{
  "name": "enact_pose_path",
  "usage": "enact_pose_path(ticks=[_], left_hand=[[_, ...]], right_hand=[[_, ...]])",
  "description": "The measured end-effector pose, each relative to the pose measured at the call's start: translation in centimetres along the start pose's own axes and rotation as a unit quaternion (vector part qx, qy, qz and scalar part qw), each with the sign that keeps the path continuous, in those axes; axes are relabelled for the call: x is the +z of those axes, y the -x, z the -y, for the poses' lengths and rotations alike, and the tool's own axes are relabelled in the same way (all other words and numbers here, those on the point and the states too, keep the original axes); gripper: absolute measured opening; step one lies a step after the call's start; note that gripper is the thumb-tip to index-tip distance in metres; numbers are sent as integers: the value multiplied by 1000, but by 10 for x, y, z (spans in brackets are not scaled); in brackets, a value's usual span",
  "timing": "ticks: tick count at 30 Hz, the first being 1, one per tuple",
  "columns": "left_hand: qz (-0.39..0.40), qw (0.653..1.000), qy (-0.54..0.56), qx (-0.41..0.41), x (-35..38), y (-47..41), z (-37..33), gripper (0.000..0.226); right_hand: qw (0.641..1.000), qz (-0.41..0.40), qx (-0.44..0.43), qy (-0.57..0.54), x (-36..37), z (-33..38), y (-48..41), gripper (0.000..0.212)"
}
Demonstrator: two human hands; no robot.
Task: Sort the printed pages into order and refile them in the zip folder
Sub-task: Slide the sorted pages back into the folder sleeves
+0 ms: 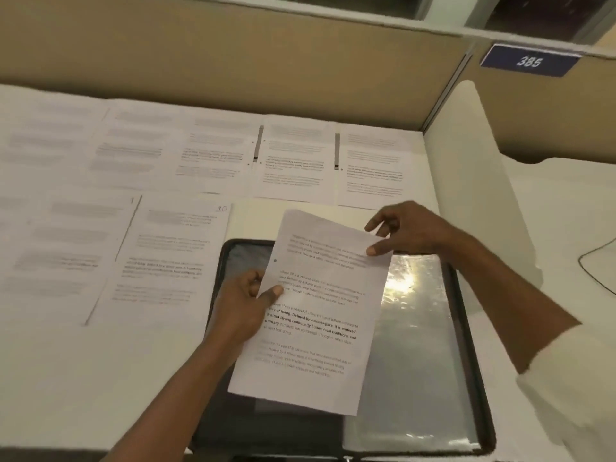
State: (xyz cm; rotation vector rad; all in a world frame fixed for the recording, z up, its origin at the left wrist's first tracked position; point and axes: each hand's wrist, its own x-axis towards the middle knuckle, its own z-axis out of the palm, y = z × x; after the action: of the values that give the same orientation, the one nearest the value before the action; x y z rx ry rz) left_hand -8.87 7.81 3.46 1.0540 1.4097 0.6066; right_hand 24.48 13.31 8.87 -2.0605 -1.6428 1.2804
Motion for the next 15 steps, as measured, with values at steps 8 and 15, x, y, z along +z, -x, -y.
enact_pose_path(ticks=[8, 15], left_hand=[[-69, 997, 8, -25, 69, 23, 3, 12], [-135, 989, 37, -40, 112, 26, -5, 11]], right_hand=[[976, 177, -84, 93, -16, -3, -55, 37], [960, 243, -80, 116, -35, -22, -76, 27]])
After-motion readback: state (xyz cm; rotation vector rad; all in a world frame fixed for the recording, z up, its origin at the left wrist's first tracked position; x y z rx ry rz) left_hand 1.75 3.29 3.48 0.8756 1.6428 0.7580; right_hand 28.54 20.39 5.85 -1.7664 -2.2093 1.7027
